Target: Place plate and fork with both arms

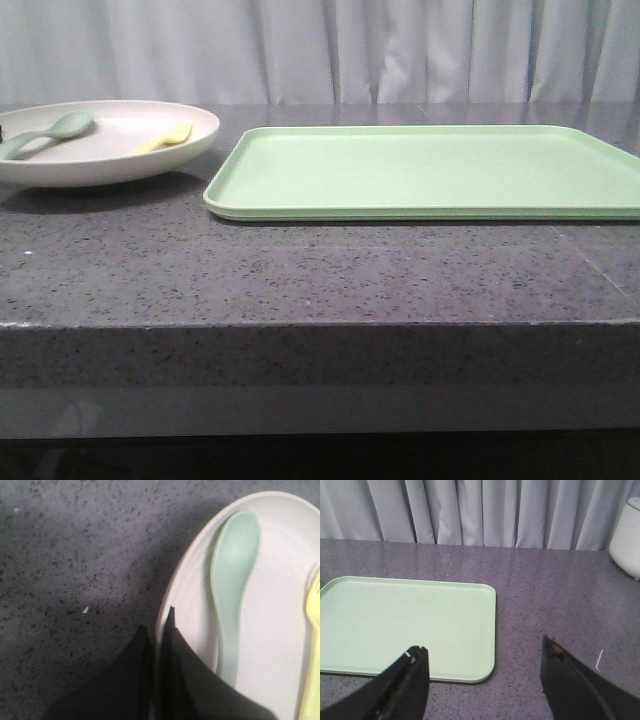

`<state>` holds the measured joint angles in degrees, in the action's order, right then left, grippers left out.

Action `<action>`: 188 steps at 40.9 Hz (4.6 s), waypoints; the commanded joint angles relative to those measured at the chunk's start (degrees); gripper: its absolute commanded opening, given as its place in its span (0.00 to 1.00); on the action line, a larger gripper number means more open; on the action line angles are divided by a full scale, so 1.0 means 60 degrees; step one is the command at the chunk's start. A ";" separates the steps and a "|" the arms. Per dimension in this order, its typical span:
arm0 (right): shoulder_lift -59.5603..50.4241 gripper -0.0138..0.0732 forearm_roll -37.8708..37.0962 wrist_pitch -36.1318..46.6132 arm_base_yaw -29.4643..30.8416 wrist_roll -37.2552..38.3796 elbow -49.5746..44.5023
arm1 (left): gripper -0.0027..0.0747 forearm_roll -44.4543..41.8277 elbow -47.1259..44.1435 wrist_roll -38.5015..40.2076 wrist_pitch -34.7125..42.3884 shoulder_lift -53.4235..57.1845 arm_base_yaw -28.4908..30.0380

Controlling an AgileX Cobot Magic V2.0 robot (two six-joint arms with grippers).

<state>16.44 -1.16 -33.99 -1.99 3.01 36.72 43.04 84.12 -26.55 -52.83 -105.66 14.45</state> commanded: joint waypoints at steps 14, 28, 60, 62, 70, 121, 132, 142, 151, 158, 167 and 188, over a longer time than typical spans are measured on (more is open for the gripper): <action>0.0181 0.73 -0.0128 0.0738 0.0068 -0.0058 0.0291 | 0.01 0.0604 0.0288 0.1368 0.0401 0.1273 -0.1157; 0.0181 0.73 -0.0128 0.0738 0.0068 -0.0058 0.0291 | 0.01 -0.1044 0.0288 0.3611 0.2176 0.1273 -0.4006; 0.0181 0.73 -0.0128 0.0739 0.0068 -0.0058 0.0291 | 0.01 -0.5605 0.2341 1.0084 0.3544 -0.0627 -0.7274; 0.0181 0.73 -0.0128 0.0739 0.0068 -0.0058 0.0291 | 0.01 -0.5605 0.2341 1.0133 0.3544 -0.0650 -0.7295; 0.0181 0.73 -0.0128 0.0739 0.0068 -0.0058 0.0291 | 0.01 -0.5605 0.2341 1.0133 0.3291 -0.0752 -0.7295; 0.0181 0.73 -0.0128 0.0739 0.0068 -0.0058 0.0291 | 0.41 -0.5590 0.2341 0.7233 0.1534 0.1192 -0.6644; 0.0181 0.73 -0.0128 0.0739 0.0068 -0.0058 0.0291 | 0.41 -0.2909 0.1530 0.2649 0.0057 0.3274 -0.5184; 0.0181 0.73 -0.0128 0.0739 0.0068 -0.0058 0.0291 | 0.41 -0.1205 -0.0890 0.0654 -0.0001 0.5784 -0.3823; 0.0181 0.73 -0.0128 0.0739 0.0068 -0.0058 0.0291 | 0.41 -0.1205 -0.2829 0.0473 0.0317 0.7394 -0.3751; 0.0181 0.73 -0.0117 0.0739 0.0068 -0.0058 0.0291 | 0.41 -0.1205 -0.3372 0.0473 0.0317 0.7713 -0.3751; 0.0195 0.73 -0.0117 0.0813 0.0068 -0.0058 0.0291 | 0.41 -0.1205 -0.3396 0.0473 0.0294 0.7713 -0.3751; 0.3705 0.64 0.3016 -0.1311 -0.1524 -0.2891 0.2568 | 0.41 -0.1205 -0.3396 0.0473 0.0294 0.7713 -0.3751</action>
<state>34.86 13.79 -44.68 -8.14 -9.98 48.65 33.24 62.31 -23.62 -53.98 -60.33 -8.25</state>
